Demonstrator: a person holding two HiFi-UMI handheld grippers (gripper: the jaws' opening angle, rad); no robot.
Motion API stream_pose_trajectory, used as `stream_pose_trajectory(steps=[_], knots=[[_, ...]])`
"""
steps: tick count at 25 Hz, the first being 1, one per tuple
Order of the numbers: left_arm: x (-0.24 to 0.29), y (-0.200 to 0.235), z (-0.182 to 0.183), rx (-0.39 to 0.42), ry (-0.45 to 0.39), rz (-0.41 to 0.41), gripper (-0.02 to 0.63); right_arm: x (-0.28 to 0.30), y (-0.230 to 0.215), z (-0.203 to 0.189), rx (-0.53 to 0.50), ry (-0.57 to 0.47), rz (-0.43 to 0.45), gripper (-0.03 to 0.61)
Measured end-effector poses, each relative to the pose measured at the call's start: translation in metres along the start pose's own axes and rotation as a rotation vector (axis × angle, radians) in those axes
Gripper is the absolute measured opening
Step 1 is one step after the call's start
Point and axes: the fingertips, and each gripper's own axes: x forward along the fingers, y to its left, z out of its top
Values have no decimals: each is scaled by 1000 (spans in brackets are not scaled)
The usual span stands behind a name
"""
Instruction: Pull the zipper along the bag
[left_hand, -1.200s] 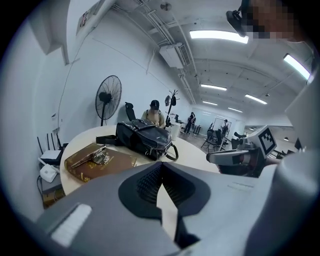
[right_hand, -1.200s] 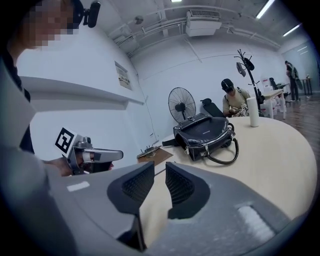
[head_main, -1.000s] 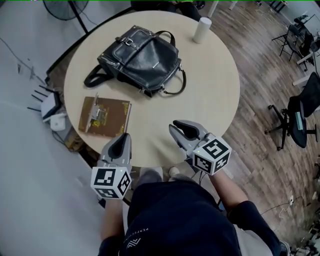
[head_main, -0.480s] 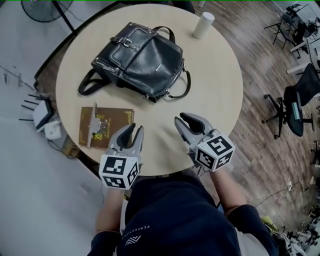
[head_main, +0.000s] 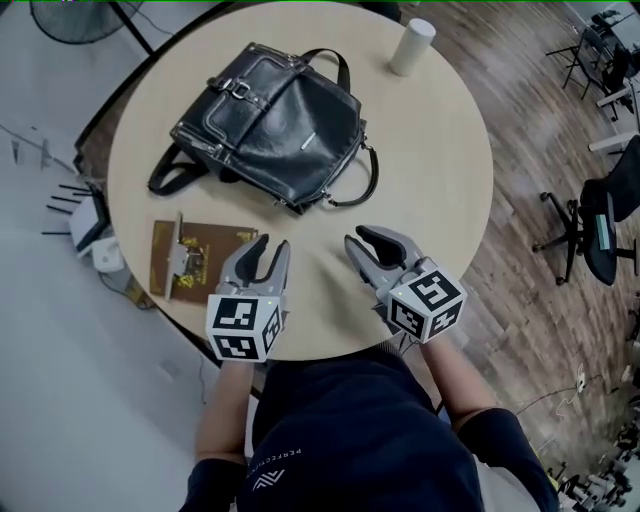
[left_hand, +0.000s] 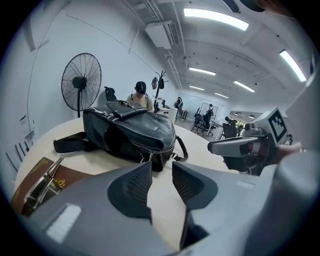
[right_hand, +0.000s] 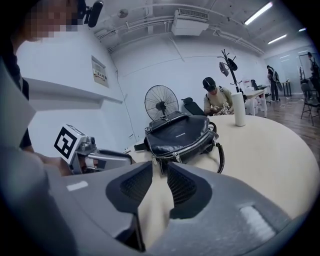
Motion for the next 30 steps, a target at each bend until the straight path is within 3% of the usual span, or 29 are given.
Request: stream_pose_trajectory(steps=[9,15,24,30], knots=[[35,8,-3,-10,51,135,161,6,-23,-7,0,54,92,97],[52,14,-5,28,81,215,158,4,-39,-11,13,81,126,92],[68,22,-4,88,116,297,147,7,-55,-18,17,119,165,91],[77,26,-3,80,122,320,135,7,-62,-19,23,133,184,89]])
